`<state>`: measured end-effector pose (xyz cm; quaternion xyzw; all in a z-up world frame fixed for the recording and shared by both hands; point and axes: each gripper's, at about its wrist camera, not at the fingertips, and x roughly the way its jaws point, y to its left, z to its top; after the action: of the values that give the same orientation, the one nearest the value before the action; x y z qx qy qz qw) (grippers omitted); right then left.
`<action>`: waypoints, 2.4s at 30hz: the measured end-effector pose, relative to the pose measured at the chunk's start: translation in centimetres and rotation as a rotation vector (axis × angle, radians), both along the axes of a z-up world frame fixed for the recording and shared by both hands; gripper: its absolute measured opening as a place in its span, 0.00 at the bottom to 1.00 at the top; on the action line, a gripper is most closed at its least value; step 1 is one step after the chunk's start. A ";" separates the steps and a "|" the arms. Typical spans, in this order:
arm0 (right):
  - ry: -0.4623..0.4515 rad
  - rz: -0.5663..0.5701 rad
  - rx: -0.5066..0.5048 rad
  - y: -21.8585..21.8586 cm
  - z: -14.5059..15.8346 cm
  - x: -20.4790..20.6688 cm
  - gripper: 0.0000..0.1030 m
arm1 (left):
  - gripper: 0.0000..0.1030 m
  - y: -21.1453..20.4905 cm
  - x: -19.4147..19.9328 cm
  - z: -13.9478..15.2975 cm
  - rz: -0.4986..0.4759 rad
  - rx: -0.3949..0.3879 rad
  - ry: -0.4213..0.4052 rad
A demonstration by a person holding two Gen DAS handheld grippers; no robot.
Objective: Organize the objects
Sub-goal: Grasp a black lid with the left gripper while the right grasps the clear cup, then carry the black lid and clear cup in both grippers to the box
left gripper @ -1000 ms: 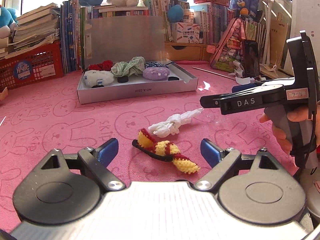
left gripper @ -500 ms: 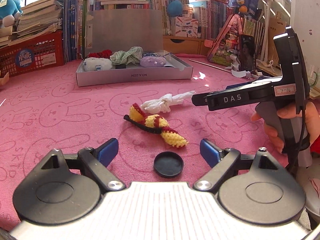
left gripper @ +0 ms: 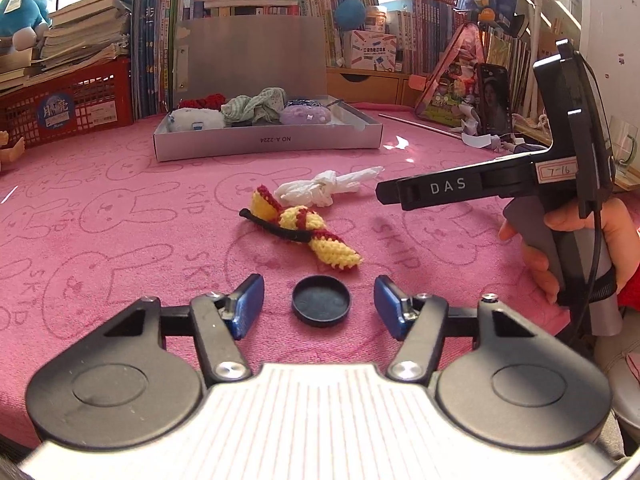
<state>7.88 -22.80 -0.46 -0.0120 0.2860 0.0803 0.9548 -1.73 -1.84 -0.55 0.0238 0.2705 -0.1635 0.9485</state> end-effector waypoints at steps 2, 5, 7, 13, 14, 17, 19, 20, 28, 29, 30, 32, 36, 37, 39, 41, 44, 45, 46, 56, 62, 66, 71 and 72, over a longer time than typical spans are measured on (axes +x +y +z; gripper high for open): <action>-0.005 -0.004 -0.010 0.2 0.0 0.0 0.99 | 0.57 0.1 -0.2 0.0 0.013 0.002 -0.002; -0.018 0.002 -0.035 0.6 0.0 -0.3 0.98 | 0.53 0.4 -0.5 0.0 0.021 -0.007 0.001; -0.018 0.011 -0.044 0.7 0.0 -0.3 0.95 | 0.49 0.5 -0.6 0.0 0.028 -0.007 0.001; 0.003 0.024 -0.035 0.8 -0.3 -0.1 0.82 | 0.36 0.6 -0.8 0.0 0.030 -0.005 0.003; 0.003 0.024 -0.032 0.7 -0.3 -0.1 0.79 | 0.36 0.7 -0.8 0.1 0.029 -0.007 0.005; -0.001 0.032 -0.024 0.7 -0.3 -0.3 0.72 | 0.36 0.8 -0.8 0.1 0.027 -0.016 0.006; 0.001 0.042 -0.018 0.7 -0.3 -0.3 0.68 | 0.36 0.8 -0.7 0.2 0.028 -0.017 0.003; 0.000 0.047 -0.015 0.7 -0.3 -0.3 0.63 | 0.36 0.8 -0.7 0.3 0.029 -0.017 0.002; 0.001 0.071 0.016 1.1 -0.2 -0.9 0.30 | 0.36 1.4 -0.1 1.3 0.048 -0.016 -0.029; 0.001 0.070 0.017 1.1 -0.2 -0.9 0.30 | 0.36 1.5 0.0 1.5 0.053 -0.018 -0.033; 0.002 0.070 0.018 1.1 -0.2 -0.9 0.30 | 0.36 1.6 0.2 1.7 0.059 -0.019 -0.038; 0.008 0.069 0.025 1.1 -0.1 -0.9 0.30 | 0.36 1.8 0.4 1.9 0.072 -0.019 -0.044; 0.005 0.066 0.029 1.0 0.2 -1.1 0.30 | 0.36 2.2 0.9 2.2 0.091 -0.010 -0.046; 0.003 0.067 0.028 1.0 0.2 -1.1 0.30 | 0.36 2.3 1.0 2.2 0.092 -0.007 -0.046; -0.001 0.067 0.026 1.0 0.4 -1.2 0.30 | 0.36 2.4 1.1 2.2 0.095 -0.002 -0.047; -0.004 0.065 0.024 1.0 0.6 -1.2 0.30 | 0.36 2.4 1.3 2.4 0.095 0.003 -0.048; -0.010 0.062 0.020 1.0 0.9 -1.2 0.30 | 0.36 2.6 2.0 2.9 0.097 -0.002 -0.048; -0.013 0.063 0.018 1.0 1.1 -1.1 0.30 | 0.36 2.6 2.3 3.1 0.099 -0.003 -0.049; -0.017 0.063 0.015 1.1 1.2 -1.1 0.30 | 0.36 2.6 2.7 3.3 0.101 -0.003 -0.051; -0.035 0.024 0.029 0.6 2.7 0.1 0.30 | 0.36 3.2 7.3 5.6 0.120 -0.017 -0.064; -0.037 -0.006 0.036 0.1 3.9 2.0 0.30 | 0.36 3.3 10.4 7.2 0.109 -0.024 -0.098; -0.037 -0.026 0.058 -0.5 4.7 3.5 0.30 | 0.36 3.5 12.5 8.1 0.113 -0.041 -0.114; -0.047 -0.045 0.069 -1.1 5.5 5.3 0.30 | 0.36 4.0 15.4 8.9 0.120 -0.084 -0.114; -0.046 -0.049 0.074 -1.2 5.7 5.7 0.30 | 0.36 4.0 16.0 9.0 0.125 -0.088 -0.107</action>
<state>13.61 -23.99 5.21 0.0284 0.2610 0.0672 0.9626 14.23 2.19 8.49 -0.0260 0.2129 -0.1141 0.9700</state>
